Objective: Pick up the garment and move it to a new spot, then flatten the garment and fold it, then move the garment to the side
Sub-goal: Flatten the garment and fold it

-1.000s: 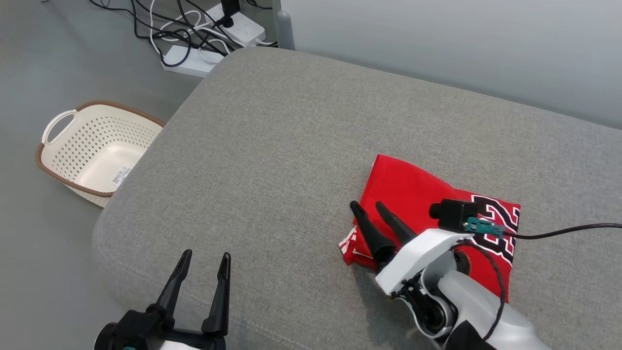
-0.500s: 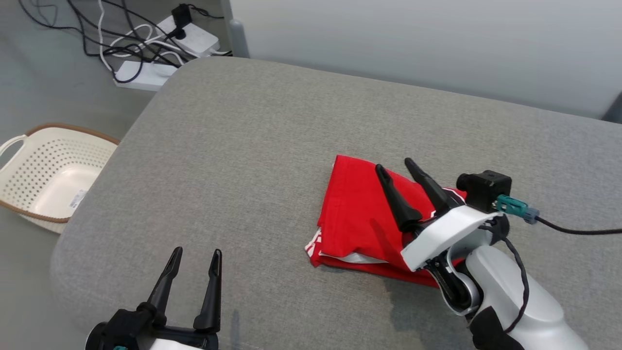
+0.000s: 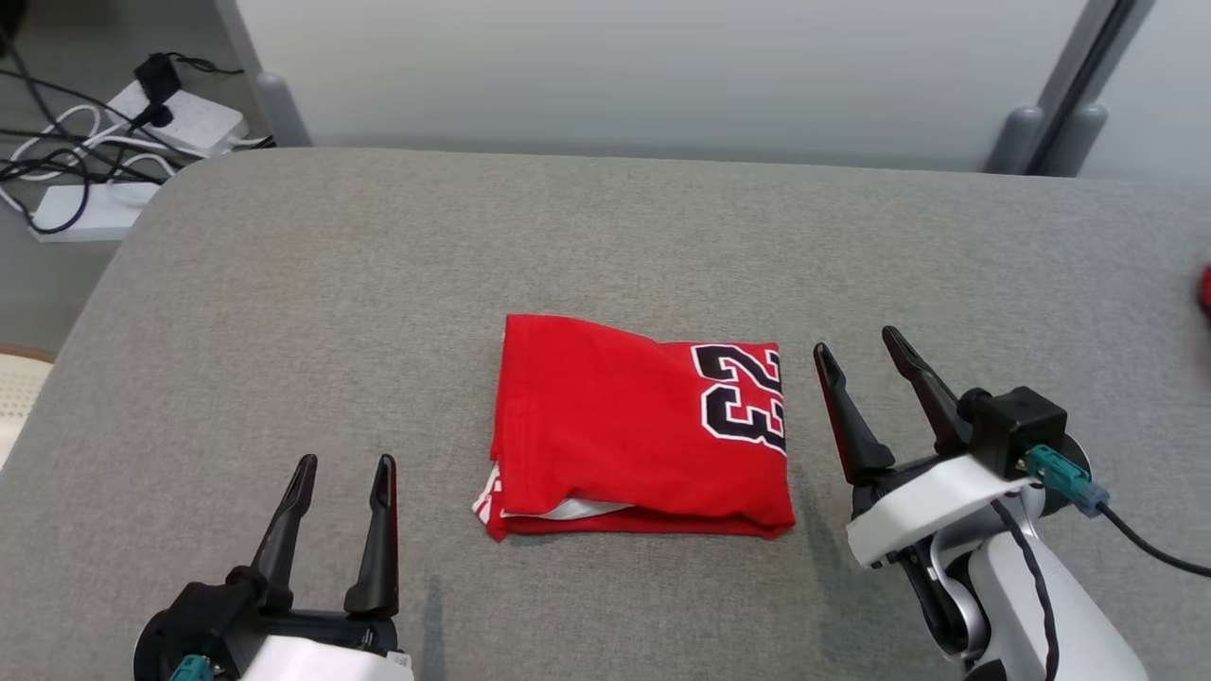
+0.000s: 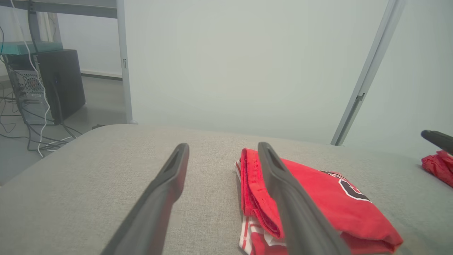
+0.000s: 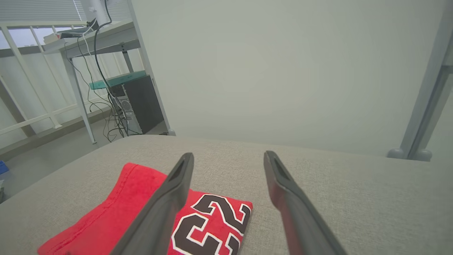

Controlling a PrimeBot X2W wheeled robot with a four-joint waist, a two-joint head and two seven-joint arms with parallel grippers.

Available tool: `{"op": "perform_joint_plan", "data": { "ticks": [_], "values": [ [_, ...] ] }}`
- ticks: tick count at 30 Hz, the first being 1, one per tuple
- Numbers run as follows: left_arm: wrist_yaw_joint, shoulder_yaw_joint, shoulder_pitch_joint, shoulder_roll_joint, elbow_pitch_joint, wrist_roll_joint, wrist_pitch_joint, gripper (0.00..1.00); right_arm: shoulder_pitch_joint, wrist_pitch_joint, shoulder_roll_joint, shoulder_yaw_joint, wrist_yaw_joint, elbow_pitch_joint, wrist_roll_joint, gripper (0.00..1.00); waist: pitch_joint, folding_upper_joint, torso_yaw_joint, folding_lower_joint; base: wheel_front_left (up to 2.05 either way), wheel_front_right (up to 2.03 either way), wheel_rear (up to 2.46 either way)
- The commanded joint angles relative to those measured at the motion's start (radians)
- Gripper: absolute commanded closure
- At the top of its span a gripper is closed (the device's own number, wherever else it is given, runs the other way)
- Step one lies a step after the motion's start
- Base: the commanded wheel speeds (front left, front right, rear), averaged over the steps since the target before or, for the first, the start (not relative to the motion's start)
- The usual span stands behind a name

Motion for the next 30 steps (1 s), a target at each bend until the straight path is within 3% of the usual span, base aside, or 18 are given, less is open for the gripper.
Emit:
{"op": "perform_joint_plan", "data": {
  "ticks": [1,14,30],
  "values": [
    [-0.001,0.040,-0.050,0.003,-0.025,-0.017,-0.010,0.00,0.019,-0.013,0.016,0.000,0.000,-0.049,-0.022,0.00,-0.003,0.0000,-0.041,0.0000,0.00,0.00,0.00],
    [-0.004,0.073,-0.032,0.003,-0.012,-0.016,-0.010,0.00,0.181,-0.013,0.028,-0.080,0.000,-0.212,-0.056,0.00,-0.053,0.0000,-0.134,0.0000,0.00,0.00,0.00],
    [-0.009,0.120,0.039,0.003,-0.026,0.048,-0.010,0.00,0.330,-0.013,0.027,-0.120,0.000,-0.321,-0.060,0.00,-0.104,0.0000,-0.166,0.0000,0.00,0.00,0.00]
  ]
}}
